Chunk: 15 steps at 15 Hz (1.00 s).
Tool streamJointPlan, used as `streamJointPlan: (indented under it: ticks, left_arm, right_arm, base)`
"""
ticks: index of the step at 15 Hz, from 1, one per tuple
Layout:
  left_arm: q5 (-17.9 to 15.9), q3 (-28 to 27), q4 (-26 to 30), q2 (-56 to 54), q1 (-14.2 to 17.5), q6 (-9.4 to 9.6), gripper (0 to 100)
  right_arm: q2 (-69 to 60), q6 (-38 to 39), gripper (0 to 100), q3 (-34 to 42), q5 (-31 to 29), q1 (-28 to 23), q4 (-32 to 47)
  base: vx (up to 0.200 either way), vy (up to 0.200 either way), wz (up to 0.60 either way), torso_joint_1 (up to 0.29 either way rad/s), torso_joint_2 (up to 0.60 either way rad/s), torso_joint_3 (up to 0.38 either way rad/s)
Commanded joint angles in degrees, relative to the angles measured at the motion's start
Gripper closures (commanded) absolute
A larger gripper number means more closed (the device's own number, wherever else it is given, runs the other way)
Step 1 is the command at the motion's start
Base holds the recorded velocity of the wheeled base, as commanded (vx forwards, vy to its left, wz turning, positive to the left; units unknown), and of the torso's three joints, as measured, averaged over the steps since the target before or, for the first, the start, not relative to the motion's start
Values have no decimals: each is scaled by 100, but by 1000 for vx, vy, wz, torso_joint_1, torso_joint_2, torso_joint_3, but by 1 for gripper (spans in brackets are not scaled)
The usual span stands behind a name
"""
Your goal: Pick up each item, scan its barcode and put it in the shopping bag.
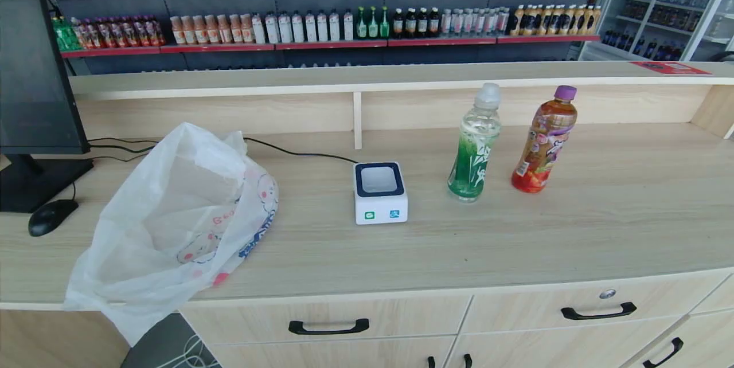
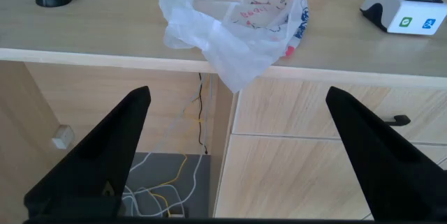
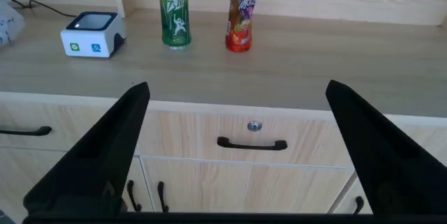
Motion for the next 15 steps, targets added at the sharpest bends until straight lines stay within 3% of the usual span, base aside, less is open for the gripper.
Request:
streamJointPlan:
  ticks: [1,3,4,5,7,11,15]
  left_arm:
    - [4,0,-1,-2,0,-2,0]
    - [4,0,-1,-2,0,-2,0]
    - [4,0,-1,-2,0,-2,0]
    - [4,0,-1,-2,0,-2,0]
    - [4,0,-1,-2,0,-2,0]
    - [4,0,-1,7,0,-2,0]
    - [4,0,-1,-2,0,-2,0]
  right_arm:
    - [1853,-180,0,-802,275,461,-544]
    - [3567,-276,0,-767,266,1200,-2363]
    - [5290,-259,0,-670,257,1384,-4648]
    - [6371,-241,0,-705,239,1411,-6090]
    - [7742,-21,0,-1127,213,1428,-7619]
    - [8585,172,0,-1918,108,1586,-7698]
    - [9113,163,0,-1971,108,1683,-7830]
  base:
    - [0,0,0,0,0,0]
    - [0,0,0,0,0,0]
    - [0,0,0,0,0,0]
    - [0,0,0,0,0,0]
    - [0,0,0,0,0,0]
    - [0,0,0,0,0,0]
    - [0,0,0,0,0,0]
